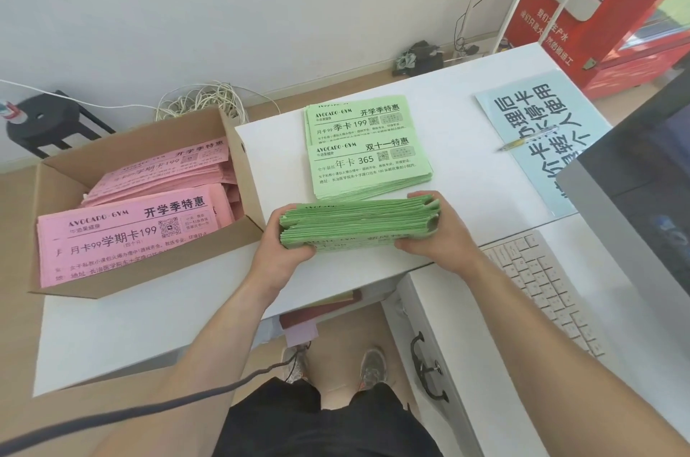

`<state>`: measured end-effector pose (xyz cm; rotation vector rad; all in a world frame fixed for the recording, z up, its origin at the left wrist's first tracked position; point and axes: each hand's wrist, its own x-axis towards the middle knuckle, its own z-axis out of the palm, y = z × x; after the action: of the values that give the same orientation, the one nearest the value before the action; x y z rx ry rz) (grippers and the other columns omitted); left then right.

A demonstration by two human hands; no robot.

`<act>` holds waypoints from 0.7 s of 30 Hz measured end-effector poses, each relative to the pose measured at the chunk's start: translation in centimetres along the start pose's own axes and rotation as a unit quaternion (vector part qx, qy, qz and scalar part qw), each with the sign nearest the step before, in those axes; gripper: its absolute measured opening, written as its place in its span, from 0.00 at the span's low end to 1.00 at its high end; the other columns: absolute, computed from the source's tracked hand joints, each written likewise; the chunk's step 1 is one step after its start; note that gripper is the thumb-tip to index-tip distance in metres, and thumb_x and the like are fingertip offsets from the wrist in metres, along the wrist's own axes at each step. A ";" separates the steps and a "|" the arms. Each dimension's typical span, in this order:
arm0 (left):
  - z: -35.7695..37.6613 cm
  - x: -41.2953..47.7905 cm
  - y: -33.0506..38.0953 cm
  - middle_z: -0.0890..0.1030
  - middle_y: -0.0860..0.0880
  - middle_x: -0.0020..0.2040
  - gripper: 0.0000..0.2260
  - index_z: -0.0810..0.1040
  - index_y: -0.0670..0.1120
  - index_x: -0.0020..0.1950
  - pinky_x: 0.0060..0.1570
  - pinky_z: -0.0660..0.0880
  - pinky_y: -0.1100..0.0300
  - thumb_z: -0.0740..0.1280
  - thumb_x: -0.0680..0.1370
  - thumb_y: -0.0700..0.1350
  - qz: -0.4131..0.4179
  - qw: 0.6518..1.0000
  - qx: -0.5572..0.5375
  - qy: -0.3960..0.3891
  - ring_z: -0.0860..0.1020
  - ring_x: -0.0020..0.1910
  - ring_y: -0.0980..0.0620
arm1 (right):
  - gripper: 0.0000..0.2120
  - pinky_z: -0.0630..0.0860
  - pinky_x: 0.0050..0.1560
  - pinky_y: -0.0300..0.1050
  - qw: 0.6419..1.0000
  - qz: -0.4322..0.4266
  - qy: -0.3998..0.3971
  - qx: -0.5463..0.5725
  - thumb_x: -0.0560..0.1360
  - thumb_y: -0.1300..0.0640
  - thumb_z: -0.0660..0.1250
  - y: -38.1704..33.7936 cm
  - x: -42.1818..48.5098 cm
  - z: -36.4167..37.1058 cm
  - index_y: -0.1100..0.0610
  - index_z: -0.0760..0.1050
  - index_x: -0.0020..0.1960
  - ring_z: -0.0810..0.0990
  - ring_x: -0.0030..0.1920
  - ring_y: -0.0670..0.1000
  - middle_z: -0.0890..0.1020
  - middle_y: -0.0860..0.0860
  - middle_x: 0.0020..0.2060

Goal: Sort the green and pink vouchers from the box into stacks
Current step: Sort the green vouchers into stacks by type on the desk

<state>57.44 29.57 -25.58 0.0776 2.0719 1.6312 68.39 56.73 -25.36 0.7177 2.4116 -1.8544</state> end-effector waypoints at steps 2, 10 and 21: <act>0.3 0.2 0.0 0.79 0.51 0.55 0.32 0.74 0.57 0.65 0.55 0.73 0.61 0.70 0.65 0.35 0.005 1.000 -0.012 -0.024 0.77 0.51 0.57 | 0.30 0.75 0.43 0.30 1.000 -0.015 0.005 0.010 0.65 0.70 0.81 0.2 0.3 0.7 0.56 0.72 0.60 0.81 0.43 0.35 0.83 0.47 0.48; 0.6 0.6 -0.7 0.76 0.54 0.58 0.36 0.68 0.54 0.71 0.52 0.72 0.60 0.70 0.65 0.35 0.019 0.998 0.031 -0.049 0.75 0.50 0.57 | 0.34 0.77 0.53 0.39 0.999 -0.050 0.006 -0.003 0.64 0.61 0.83 1.6 0.2 0.4 0.38 0.73 0.61 0.81 0.57 0.45 0.81 0.43 0.56; 0.3 0.8 -0.1 0.78 0.53 0.51 0.28 0.69 0.49 0.64 0.49 0.72 0.68 0.73 0.67 0.35 0.041 0.996 0.073 0.005 0.77 0.44 0.65 | 0.31 0.75 0.45 0.30 1.000 -0.018 -0.007 0.004 0.68 0.63 0.81 1.9 0.7 0.1 0.49 0.72 0.64 0.81 0.45 0.37 0.82 0.37 0.46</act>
<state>56.85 30.08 -25.97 0.2073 2.2203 1.5267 68.40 57.23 -27.37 0.6635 2.4255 -1.8772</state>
